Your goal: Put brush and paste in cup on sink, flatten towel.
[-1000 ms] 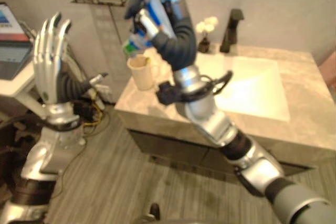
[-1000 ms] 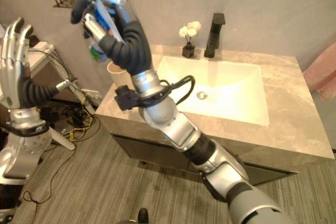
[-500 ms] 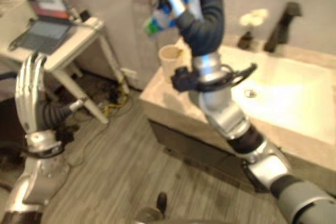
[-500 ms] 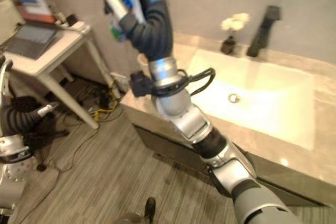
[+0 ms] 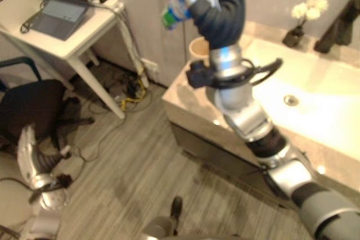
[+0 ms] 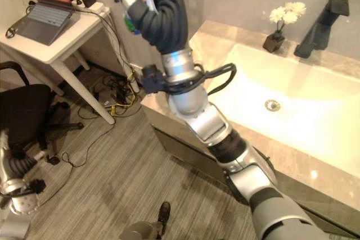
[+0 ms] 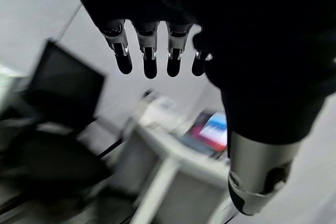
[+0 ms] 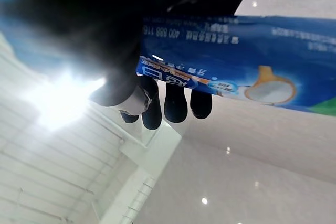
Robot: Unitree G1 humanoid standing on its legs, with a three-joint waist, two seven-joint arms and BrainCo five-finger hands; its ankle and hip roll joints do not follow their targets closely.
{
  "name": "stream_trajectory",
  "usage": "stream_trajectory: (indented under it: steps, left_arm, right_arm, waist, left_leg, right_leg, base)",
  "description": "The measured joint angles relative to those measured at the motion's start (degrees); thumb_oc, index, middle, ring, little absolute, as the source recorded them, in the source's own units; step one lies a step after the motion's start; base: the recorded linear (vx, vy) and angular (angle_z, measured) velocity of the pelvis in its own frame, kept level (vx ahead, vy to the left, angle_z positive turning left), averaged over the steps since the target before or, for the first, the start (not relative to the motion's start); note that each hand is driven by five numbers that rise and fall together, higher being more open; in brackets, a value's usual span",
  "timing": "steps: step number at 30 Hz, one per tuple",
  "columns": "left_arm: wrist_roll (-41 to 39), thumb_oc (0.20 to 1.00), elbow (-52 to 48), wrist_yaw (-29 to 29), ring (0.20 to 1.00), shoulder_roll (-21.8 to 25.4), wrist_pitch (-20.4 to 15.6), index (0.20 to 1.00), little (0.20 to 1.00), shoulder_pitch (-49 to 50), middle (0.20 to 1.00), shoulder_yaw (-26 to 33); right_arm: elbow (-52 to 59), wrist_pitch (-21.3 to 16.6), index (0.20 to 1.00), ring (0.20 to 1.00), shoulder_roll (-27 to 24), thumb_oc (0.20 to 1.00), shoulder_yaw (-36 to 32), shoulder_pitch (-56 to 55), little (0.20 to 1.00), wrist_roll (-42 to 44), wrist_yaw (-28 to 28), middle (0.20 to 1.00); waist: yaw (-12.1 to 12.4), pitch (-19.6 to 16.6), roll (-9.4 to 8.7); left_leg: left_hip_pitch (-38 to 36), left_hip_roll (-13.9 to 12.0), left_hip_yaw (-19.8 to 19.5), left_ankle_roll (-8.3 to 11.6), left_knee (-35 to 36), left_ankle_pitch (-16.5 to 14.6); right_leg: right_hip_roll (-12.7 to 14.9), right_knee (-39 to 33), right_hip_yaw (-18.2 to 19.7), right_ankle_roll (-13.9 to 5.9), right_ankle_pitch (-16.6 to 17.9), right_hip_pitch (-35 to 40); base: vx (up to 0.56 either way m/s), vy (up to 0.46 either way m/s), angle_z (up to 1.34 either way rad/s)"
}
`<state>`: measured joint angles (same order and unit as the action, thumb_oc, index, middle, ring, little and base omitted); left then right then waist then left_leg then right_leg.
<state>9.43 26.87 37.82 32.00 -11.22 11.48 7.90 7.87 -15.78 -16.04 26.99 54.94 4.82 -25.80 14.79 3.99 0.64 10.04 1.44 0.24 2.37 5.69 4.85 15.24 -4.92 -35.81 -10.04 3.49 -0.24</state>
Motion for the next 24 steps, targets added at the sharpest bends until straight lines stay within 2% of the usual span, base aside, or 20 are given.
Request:
stream_trajectory:
  steps: [2, 12, 24]
  left_arm:
    - [-2.1, 1.0, 4.2, -1.9, 1.0, -1.3, 1.0, 1.0, 1.0, -0.5, 1.0, -1.2]
    - [-6.3, 1.0, 19.2, -6.3, 1.0, -5.2, 1.0, 1.0, 1.0, -2.4, 1.0, -7.7]
    - [-6.3, 1.0, 24.4, -6.8, 1.0, -7.9, 1.5, 1.0, 1.0, -5.1, 1.0, -11.4]
  right_arm:
    - [-0.1, 0.1, 0.2, 0.2, -0.2, 0.2, 0.0, 0.1, 0.2, 0.0, 0.1, 0.2]
    - [-4.5, 0.4, 0.2, 0.2, -0.2, 0.2, 0.0, 0.6, 0.2, 1.6, 1.0, 0.2]
    - [-4.7, 0.2, 0.2, 0.2, -0.6, 0.2, 0.2, 0.6, 0.2, 4.3, 0.7, 0.2]
  waist:
    - [0.0, 0.4, -0.1]
    - [-1.5, 1.2, -0.51]
    - [-3.4, 2.2, -1.28]
  left_leg:
    - [0.3, 0.0, 0.1, -0.08, 0.0, 0.1]
    - [1.5, -0.1, 0.9, -0.09, 0.0, 0.1]
    - [1.5, -0.3, 1.6, -0.1, 0.0, 0.1]
  right_leg:
    - [0.0, 0.0, 0.2, -0.04, 0.1, -0.3]
    - [0.1, 0.0, 1.3, -0.09, 0.3, -2.2]
    - [0.0, 0.0, 2.0, 0.01, 0.6, -2.6]
  base:
    - [0.01, 0.011, -0.02]
    - [0.0, 0.01, -0.04]
    - [-0.01, 0.013, -0.02]
